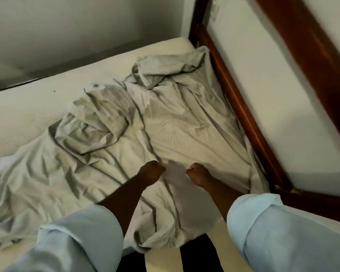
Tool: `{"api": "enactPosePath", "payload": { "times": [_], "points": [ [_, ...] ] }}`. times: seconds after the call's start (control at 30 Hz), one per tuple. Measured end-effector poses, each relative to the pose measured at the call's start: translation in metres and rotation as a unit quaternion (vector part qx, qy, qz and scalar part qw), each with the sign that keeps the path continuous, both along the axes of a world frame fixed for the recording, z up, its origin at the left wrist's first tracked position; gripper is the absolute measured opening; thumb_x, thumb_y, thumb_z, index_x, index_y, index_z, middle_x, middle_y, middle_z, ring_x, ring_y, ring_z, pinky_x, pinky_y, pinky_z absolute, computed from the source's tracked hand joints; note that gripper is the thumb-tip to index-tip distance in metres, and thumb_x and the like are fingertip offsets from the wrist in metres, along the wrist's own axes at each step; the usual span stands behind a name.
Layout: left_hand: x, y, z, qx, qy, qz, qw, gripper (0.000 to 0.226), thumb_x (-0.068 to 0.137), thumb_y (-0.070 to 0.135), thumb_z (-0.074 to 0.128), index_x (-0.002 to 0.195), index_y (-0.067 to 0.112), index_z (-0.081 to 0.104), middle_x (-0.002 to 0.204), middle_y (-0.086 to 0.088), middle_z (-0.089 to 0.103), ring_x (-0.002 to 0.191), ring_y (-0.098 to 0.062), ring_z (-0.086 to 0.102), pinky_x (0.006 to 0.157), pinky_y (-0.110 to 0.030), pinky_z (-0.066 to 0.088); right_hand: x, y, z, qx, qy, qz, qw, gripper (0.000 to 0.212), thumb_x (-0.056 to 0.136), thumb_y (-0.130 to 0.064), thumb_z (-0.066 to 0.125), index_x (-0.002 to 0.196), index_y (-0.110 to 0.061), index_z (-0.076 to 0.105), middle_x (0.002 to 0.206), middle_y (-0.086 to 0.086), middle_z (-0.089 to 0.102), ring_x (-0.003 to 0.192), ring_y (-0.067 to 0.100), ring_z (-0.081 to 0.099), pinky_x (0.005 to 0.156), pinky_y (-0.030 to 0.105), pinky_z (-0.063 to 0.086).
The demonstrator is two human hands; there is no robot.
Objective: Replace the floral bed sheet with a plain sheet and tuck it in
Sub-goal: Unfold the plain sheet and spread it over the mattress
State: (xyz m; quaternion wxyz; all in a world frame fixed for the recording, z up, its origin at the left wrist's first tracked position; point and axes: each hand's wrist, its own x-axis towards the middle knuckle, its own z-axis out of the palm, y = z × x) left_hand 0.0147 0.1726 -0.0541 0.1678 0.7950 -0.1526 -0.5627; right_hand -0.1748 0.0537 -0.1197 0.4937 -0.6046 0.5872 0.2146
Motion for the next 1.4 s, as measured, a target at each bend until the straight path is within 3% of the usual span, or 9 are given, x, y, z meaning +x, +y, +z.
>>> {"api": "enactPosePath", "payload": {
  "times": [0.2,0.33,0.7,0.87,0.93,1.07,1.17,1.3,1.4],
  "points": [
    [0.069,0.103,-0.017,0.066,-0.109,0.081,0.988,0.046,0.071,0.053,0.061,0.099,0.020,0.075,0.114,-0.015,0.068,0.108,-0.033,0.063,0.096,-0.040,0.053,0.087,0.077,-0.002,0.003,-0.038,0.039,0.999,0.024,0.080,-0.040,0.060,0.090,-0.019,0.064,0.101,0.009,0.073,0.097,0.034,0.071,0.092,0.044,0.058],
    [0.116,0.166,-0.016,0.107,-0.169,0.059,0.978,0.028,0.094,0.041,0.058,0.114,0.025,0.069,0.137,-0.008,0.047,0.131,-0.031,0.042,0.110,-0.041,0.039,0.157,0.142,-0.003,-0.006,-0.069,0.065,0.996,0.006,0.086,-0.027,0.064,0.086,-0.022,0.066,0.089,0.000,0.072,0.094,0.029,0.072,0.091,0.042,0.058],
    [0.196,0.345,-0.045,0.193,-0.186,0.272,0.924,0.038,0.087,0.037,0.062,0.122,0.022,0.059,0.147,-0.011,0.022,0.131,-0.037,0.030,0.106,-0.048,0.043,0.280,0.283,-0.013,-0.002,-0.101,0.201,0.974,0.011,0.087,-0.021,0.070,0.096,-0.015,0.068,0.083,-0.006,0.065,0.084,0.016,0.062,0.071,0.021,0.040],
    [0.211,0.410,-0.055,0.259,-0.118,0.402,0.870,0.099,0.081,0.036,0.068,0.159,0.014,0.010,0.158,-0.028,0.016,0.143,-0.051,0.025,0.116,-0.060,0.028,0.316,0.336,-0.019,-0.004,-0.122,0.247,0.961,0.014,0.085,-0.020,0.077,0.090,-0.013,0.066,0.078,-0.007,0.061,0.079,0.013,0.057,0.071,0.018,0.037],
    [0.212,0.426,-0.058,0.230,-0.096,0.488,0.837,0.113,0.081,0.034,0.073,0.160,0.018,-0.006,0.160,-0.026,0.015,0.145,-0.047,0.026,0.117,-0.060,0.028,0.325,0.357,-0.024,0.001,-0.124,0.255,0.959,0.017,0.084,-0.023,0.079,0.084,-0.020,0.062,0.080,-0.005,0.062,0.077,0.013,0.058,0.074,0.020,0.042],
    [0.222,0.441,-0.064,0.063,-0.041,0.739,0.669,0.107,0.081,0.014,0.081,0.157,0.024,0.007,0.137,-0.002,0.043,0.113,-0.023,0.050,0.088,-0.040,0.050,0.336,0.385,-0.028,-0.001,-0.121,0.286,0.951,0.014,0.084,-0.023,0.078,0.086,-0.019,0.065,0.076,-0.010,0.061,0.075,0.010,0.057,0.079,0.021,0.044],
    [0.240,0.444,-0.061,-0.026,0.044,0.718,0.694,0.060,0.083,0.013,0.080,0.135,0.009,0.051,0.132,-0.011,0.062,0.092,-0.019,0.064,0.068,-0.032,0.053,0.345,0.393,-0.019,-0.007,-0.130,0.271,0.954,0.008,0.085,-0.024,0.074,0.083,-0.020,0.067,0.072,-0.010,0.064,0.075,0.013,0.065,0.080,0.025,0.051],
    [0.263,0.432,-0.019,-0.114,0.122,0.716,0.678,0.043,0.078,0.011,0.068,0.120,0.010,0.060,0.116,-0.011,0.069,0.088,-0.024,0.066,0.060,-0.031,0.055,0.372,0.388,0.004,-0.007,-0.143,0.206,0.968,0.012,0.081,-0.034,0.062,0.081,-0.023,0.068,0.078,-0.006,0.072,0.083,0.023,0.071,0.086,0.040,0.059],
    [0.283,0.428,0.014,-0.154,0.139,0.726,0.656,0.037,0.075,0.014,0.058,0.110,0.004,0.063,0.100,-0.014,0.065,0.083,-0.028,0.064,0.060,-0.031,0.055,0.405,0.388,0.053,0.039,-0.171,0.226,0.958,0.007,0.092,-0.021,0.064,0.095,-0.020,0.070,0.089,-0.002,0.070,0.081,0.015,0.066,0.069,0.018,0.052]
  ]
}}
